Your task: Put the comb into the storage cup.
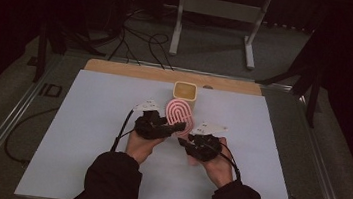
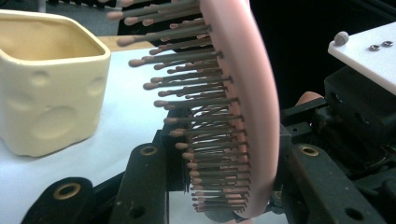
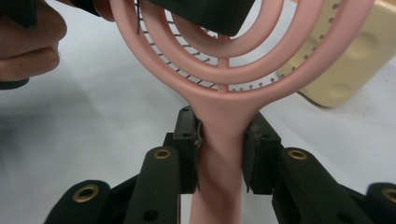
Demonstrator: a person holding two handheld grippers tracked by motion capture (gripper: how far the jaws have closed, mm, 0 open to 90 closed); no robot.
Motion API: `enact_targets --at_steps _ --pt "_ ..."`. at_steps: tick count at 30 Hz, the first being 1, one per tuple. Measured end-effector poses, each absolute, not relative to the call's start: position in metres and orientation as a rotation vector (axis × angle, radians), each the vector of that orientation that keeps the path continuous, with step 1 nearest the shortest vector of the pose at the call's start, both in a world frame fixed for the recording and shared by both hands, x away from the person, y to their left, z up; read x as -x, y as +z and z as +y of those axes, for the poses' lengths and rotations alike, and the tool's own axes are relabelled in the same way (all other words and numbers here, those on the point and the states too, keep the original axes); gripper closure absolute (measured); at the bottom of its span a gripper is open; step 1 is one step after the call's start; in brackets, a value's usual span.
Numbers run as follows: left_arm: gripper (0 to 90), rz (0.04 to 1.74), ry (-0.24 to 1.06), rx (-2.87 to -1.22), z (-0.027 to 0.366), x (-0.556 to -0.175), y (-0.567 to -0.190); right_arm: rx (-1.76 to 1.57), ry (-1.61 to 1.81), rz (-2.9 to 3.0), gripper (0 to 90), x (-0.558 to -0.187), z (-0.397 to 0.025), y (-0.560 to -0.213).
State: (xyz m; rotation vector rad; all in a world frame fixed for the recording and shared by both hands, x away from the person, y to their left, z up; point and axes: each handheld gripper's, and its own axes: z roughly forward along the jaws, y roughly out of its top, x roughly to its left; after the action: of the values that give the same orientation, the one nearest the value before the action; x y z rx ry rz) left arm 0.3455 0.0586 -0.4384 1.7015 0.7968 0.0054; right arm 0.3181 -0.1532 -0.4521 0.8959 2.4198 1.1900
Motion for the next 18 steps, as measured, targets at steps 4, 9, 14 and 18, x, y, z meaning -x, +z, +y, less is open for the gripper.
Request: enact_targets --at_steps 4,9,14,18 --pt "64.5 0.797 0.007 -1.7 0.0572 -0.3452 -0.4377 -0.902 1.19 2.42 70.4 -0.3184 -0.1537 -0.4515" --pt "64.7 0.8 0.005 -1.699 0.0568 -0.3452 -0.4374 -0.905 1.194 2.419 70.2 -0.3191 -0.154 -0.4518" --pt "64.7 0.801 0.002 -1.699 0.0568 -0.3454 -0.4378 -0.907 1.192 2.42 69.5 -0.3194 -0.154 -0.452" --pt "64.8 0.799 0.0 -1.698 0.0565 -0.3453 -0.4379 -0.909 1.193 2.421 69.0 -0.3195 -0.1542 -0.452"
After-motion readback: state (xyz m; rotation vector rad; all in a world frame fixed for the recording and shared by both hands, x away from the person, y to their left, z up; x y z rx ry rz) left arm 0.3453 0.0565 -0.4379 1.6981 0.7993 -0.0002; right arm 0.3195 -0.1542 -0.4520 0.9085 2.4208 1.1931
